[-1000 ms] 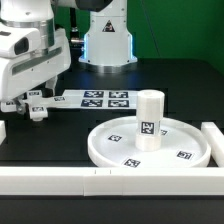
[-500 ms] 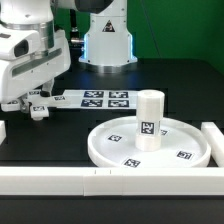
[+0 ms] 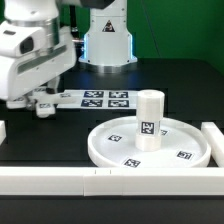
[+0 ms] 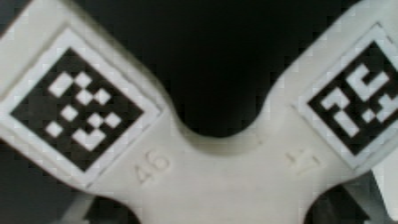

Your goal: Assemble round table

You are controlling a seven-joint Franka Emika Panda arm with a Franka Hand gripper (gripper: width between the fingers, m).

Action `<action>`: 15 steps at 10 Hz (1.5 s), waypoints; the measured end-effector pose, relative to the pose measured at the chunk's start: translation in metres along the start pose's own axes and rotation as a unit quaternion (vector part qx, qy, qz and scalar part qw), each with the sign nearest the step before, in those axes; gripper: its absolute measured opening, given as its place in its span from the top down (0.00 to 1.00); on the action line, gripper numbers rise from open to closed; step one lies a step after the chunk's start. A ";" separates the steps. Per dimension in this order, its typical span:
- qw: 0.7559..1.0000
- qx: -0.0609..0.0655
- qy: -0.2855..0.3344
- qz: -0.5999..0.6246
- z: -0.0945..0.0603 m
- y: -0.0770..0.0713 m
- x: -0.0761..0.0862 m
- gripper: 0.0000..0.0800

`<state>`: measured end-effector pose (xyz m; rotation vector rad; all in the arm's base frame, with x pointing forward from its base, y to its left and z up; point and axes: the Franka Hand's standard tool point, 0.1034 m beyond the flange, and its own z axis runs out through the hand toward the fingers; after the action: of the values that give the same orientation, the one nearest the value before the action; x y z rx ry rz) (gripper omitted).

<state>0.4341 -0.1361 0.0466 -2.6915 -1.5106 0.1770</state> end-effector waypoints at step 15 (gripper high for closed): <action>0.998 0.019 -0.019 0.049 -0.111 0.026 0.160 0.44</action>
Offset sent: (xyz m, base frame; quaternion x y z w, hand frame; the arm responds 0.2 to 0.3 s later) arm 0.0440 0.0693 0.0589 0.0009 -0.0763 0.0988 0.9922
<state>0.5526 -0.0113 0.1424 -2.7490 -1.3724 0.2594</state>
